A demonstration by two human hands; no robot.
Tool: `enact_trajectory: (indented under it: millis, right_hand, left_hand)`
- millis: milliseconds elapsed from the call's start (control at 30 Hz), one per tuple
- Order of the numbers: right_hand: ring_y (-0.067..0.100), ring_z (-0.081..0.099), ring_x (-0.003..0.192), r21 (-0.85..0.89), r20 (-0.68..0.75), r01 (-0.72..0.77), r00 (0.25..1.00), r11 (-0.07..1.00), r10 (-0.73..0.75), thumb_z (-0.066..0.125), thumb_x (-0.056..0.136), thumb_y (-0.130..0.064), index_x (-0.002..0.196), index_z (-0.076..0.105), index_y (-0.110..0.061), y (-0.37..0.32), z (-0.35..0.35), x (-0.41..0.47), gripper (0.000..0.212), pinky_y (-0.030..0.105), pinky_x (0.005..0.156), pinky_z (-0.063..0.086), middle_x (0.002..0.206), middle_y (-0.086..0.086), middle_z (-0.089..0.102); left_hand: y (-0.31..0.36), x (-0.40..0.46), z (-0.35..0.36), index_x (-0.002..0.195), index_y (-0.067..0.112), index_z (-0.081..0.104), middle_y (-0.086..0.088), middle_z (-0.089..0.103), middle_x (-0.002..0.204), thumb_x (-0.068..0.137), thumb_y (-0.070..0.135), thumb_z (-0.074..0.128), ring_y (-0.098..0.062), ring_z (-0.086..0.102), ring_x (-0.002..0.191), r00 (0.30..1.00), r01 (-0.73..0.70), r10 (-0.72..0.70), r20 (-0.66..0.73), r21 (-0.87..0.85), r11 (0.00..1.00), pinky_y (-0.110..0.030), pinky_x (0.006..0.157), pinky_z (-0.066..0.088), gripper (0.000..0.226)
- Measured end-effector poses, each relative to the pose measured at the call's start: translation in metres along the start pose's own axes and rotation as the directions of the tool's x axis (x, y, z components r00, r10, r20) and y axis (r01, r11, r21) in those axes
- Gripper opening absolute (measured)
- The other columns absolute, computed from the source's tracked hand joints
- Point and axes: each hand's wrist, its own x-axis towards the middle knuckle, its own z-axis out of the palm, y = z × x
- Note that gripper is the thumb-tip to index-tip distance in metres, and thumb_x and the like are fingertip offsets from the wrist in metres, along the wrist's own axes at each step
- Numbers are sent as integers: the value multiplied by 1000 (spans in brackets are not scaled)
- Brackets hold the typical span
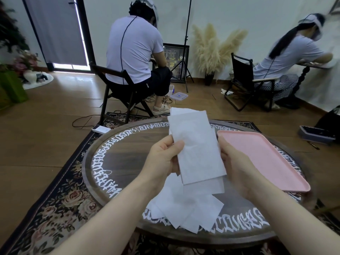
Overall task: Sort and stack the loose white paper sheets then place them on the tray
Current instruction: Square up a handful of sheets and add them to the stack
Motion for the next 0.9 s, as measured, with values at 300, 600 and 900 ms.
enact_trajectory:
  millis: [300, 600, 900]
  right_hand:
    - [20, 63, 74, -98, 187, 244, 957, 965, -223, 63, 79, -40, 93, 78, -8, 6, 0, -6, 38, 25, 66, 53, 91, 17, 74]
    - [19, 63, 75, -180, -42, 417, 902, 891, -430, 56, 99, -27, 86, 72, -7, 5, -4, 2, 29, 41, 75, 49, 83, 6, 74]
    - [9, 72, 82, -70, -200, 521, 828, 850, -524, 62, 95, -19, 93, 71, -21, -6, -12, -2, 10, 28, 75, 56, 88, -6, 78]
  left_hand:
    - [3, 1, -8, 96, 26, 74, 4, 76, 86, 101, 21, 51, -9, 69, 70, 991, -28, 38, -132, 79, 996, -25, 53, 54, 25]
    - [-1, 10, -16, 85, 11, 64, -4, 63, 74, 101, 21, 48, -19, 53, 65, 889, -82, 144, -436, 157, 984, -31, 57, 41, 24]
    - [2, 12, -26, 66, 19, 36, 4, 37, 61, 102, 17, 39, -13, 30, 54, 674, -113, 290, -679, 294, 949, -30, 52, 25, 36]
